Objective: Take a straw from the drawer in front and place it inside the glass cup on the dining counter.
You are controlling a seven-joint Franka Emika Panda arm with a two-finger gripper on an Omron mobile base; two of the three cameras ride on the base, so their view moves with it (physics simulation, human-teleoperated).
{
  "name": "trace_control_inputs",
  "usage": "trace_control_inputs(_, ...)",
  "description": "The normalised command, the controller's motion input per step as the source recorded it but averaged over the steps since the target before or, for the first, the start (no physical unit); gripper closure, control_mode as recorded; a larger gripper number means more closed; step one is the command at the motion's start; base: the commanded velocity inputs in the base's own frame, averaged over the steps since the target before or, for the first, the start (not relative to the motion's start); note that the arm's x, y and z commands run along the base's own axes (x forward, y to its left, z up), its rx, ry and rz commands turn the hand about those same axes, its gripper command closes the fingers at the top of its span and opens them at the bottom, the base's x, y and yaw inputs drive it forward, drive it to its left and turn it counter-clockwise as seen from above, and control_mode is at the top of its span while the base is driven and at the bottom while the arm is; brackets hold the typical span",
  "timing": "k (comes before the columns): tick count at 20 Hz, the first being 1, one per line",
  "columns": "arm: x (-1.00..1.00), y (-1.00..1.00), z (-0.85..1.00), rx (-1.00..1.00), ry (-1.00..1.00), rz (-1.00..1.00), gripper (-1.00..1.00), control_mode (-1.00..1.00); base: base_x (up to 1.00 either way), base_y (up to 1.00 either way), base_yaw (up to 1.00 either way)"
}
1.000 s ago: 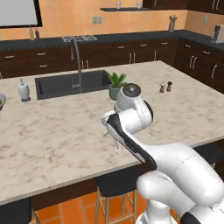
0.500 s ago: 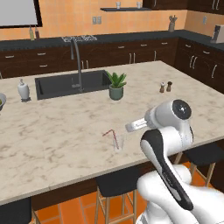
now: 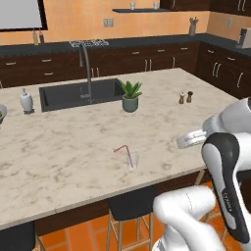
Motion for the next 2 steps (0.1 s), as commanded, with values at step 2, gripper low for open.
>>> trace_control_inputs(2, -0.66, -0.87, 0.0, 0.0, 0.0, -0.14, -1.0, -1.0, 0.0, 0.0, 0.0)
